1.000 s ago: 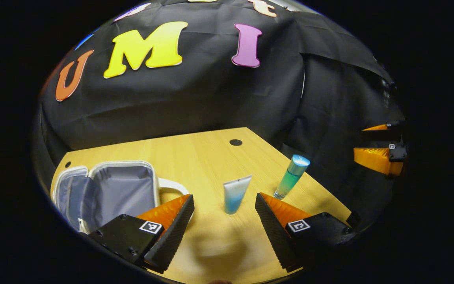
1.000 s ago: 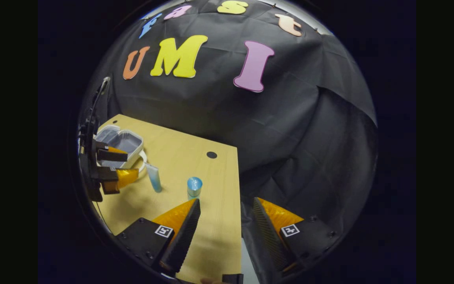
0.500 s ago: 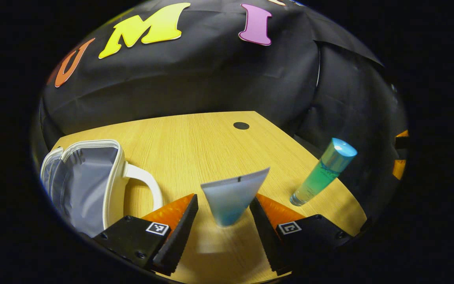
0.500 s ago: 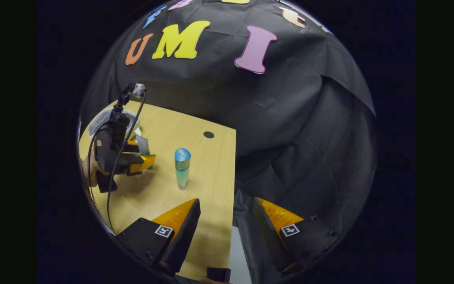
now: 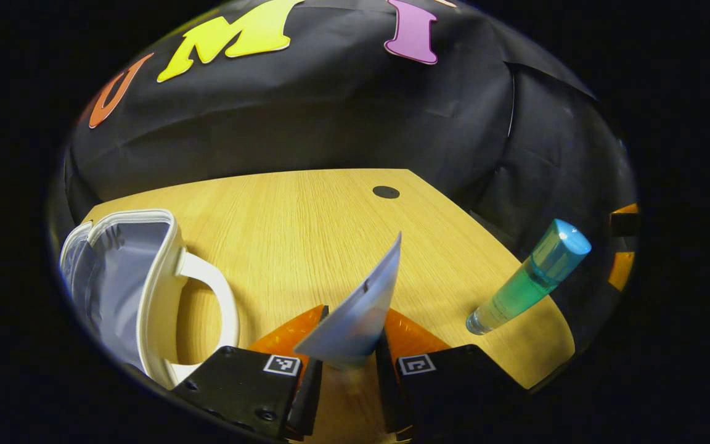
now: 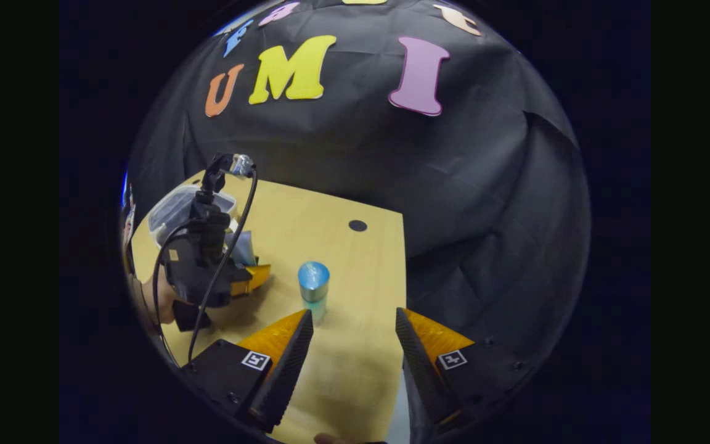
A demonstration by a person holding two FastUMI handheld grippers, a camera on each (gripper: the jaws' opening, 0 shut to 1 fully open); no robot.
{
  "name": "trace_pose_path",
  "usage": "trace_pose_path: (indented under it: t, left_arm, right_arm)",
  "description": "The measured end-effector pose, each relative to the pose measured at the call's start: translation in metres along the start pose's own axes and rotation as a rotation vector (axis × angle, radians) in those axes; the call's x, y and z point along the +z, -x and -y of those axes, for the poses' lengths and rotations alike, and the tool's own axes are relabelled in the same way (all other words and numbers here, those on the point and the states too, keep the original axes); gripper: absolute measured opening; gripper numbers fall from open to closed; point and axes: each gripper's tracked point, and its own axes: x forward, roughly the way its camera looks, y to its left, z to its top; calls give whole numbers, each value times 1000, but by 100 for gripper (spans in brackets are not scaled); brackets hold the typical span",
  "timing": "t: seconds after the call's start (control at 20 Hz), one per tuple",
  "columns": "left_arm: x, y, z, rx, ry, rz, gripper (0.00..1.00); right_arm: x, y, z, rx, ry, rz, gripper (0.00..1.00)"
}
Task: First open the suitcase, pack the skin care products into it, and then close the suitcase.
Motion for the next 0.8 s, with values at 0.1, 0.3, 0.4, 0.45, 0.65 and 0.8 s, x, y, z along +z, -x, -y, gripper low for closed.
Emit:
trace_pose_path:
  t: [0.1, 0.3, 0.4, 0.45, 0.65, 0.8]
  left_arm:
    - [13, 21, -2, 11, -11, 16, 43]
    - [49, 69, -7, 26, -16, 67, 43]
    - [71, 95, -12, 28, -3, 103, 43]
    - [81, 109, -16, 35, -4, 114, 43]
    - [115, 166, -43, 85, -25, 151, 43]
    - [134, 210, -73, 133, -24, 186, 43]
  right_arm:
    - [8, -12, -8, 10, -16, 12, 80]
    - [22, -26, -29, 52, -97, 43, 80]
    - [21, -42, -37, 54, -132, 38, 80]
    - [18, -50, -38, 38, -141, 24, 80]
    - [2, -77, -48, 10, -157, -9, 74]
    - [-16, -94, -47, -34, -188, -39, 67]
